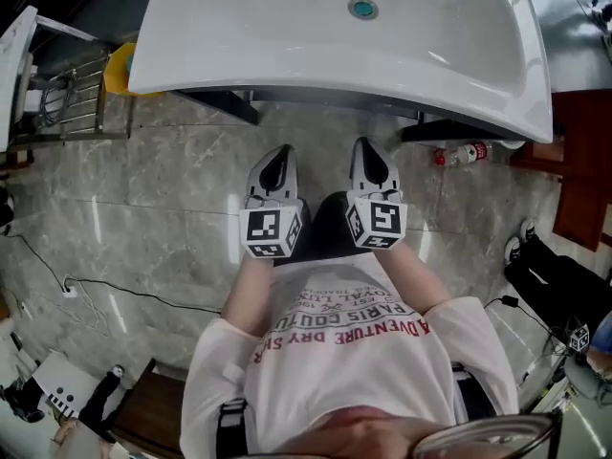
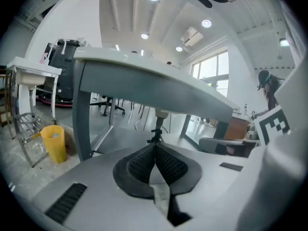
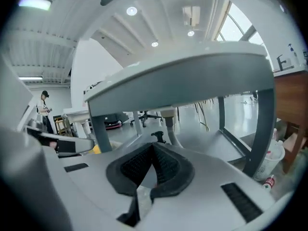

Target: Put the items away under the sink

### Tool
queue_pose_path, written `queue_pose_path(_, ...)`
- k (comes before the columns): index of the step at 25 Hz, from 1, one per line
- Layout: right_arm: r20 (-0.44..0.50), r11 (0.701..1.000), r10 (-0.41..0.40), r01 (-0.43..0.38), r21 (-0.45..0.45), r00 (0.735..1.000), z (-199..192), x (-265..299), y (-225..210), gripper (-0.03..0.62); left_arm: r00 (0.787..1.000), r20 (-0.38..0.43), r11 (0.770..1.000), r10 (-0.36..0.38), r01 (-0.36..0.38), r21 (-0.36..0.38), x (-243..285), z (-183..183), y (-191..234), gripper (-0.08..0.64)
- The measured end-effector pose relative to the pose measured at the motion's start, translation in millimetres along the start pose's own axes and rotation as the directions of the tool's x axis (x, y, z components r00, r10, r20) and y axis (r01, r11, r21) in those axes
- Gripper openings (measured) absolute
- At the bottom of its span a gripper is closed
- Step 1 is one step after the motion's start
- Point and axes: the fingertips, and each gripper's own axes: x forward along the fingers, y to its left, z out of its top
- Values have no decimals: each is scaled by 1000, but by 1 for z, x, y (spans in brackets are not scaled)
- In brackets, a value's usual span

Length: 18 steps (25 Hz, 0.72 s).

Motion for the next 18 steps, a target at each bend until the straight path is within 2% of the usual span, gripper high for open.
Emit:
queue_pose_path(4,3,1000,20,-20,0,1000,71,-39,12,25,999,12,999,-36,36,35,-31,73,-32,23)
queue_pose_path(8,21,1000,26,-26,-2,999,159,-75,27,25,998,39,998,-56,54,42,-70,161,-57,23)
queue_pose_path(13,41,997,39,-41,57,998,263,-103,40,25,995,70,996,-71,68,53,-107,261,-80,23)
queue_pose_path(18,97,1000,18,-19,10,995,341,-132,49,25,989,111,994,-93,86,68,-135,335,-101,23)
